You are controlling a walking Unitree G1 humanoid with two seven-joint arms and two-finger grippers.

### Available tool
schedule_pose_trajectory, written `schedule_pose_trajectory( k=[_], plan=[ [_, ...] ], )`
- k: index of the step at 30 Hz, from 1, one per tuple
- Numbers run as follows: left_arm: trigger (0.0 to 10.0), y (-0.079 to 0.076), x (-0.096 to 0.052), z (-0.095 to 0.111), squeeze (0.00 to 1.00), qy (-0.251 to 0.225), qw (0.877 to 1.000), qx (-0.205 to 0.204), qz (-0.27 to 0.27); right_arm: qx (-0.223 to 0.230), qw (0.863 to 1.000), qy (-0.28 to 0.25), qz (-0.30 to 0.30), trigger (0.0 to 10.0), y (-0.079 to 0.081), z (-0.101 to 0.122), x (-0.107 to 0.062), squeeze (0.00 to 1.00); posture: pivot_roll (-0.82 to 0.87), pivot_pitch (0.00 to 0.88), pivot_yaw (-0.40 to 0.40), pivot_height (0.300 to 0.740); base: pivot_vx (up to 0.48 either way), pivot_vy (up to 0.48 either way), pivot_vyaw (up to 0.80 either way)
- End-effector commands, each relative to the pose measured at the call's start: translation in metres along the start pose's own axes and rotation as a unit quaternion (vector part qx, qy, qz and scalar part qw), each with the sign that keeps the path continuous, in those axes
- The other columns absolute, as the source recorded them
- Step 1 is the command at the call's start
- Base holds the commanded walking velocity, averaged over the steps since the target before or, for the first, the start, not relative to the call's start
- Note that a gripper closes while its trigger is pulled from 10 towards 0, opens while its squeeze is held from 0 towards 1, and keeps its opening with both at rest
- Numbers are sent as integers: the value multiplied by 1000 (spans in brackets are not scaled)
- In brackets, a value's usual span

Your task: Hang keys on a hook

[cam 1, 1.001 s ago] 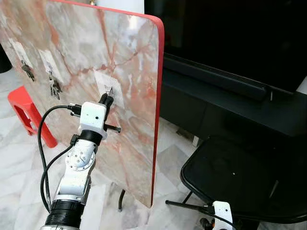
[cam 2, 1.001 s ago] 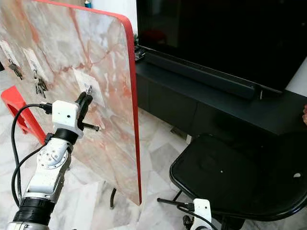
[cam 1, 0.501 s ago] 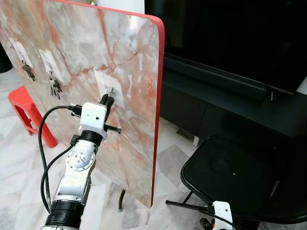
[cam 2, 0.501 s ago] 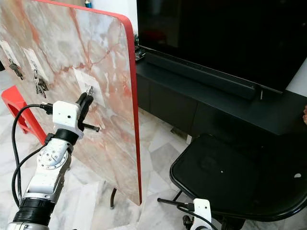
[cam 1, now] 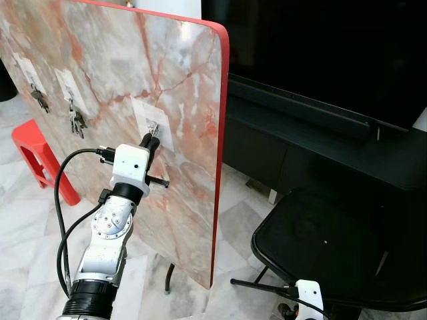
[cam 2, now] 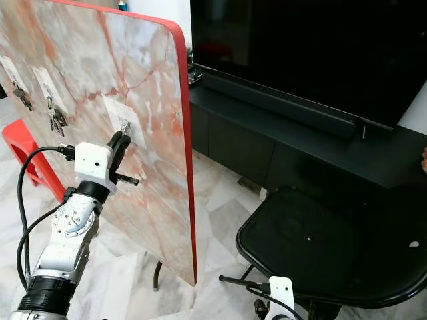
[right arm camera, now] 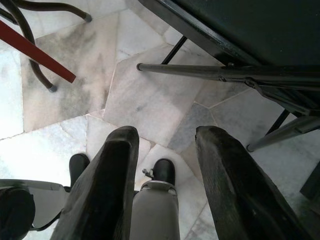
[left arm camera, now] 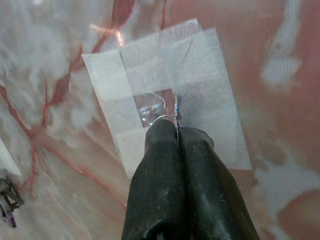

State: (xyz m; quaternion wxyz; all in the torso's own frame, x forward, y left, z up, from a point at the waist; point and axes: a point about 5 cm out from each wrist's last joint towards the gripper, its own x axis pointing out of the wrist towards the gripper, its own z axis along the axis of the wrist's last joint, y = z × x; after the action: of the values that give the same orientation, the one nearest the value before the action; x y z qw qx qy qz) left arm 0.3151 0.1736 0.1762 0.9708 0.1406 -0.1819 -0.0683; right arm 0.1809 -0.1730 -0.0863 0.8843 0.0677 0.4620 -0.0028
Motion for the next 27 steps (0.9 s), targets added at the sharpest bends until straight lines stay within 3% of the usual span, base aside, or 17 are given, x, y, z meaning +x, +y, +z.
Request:
schedule_pose_trajectory(
  k=[1,27],
  plan=[
    [10000,-3,-2,-2,0,6,1000,3,-13,1,1000,1,1,10000,-1,0,0,0,-31,0,-18,740,0,0,0],
    [10000,-5,-6,-10,0,29,999,10,-17,1,1000,1,1,10000,-1,0,0,0,-34,0,-18,740,0,0,0]
  ],
)
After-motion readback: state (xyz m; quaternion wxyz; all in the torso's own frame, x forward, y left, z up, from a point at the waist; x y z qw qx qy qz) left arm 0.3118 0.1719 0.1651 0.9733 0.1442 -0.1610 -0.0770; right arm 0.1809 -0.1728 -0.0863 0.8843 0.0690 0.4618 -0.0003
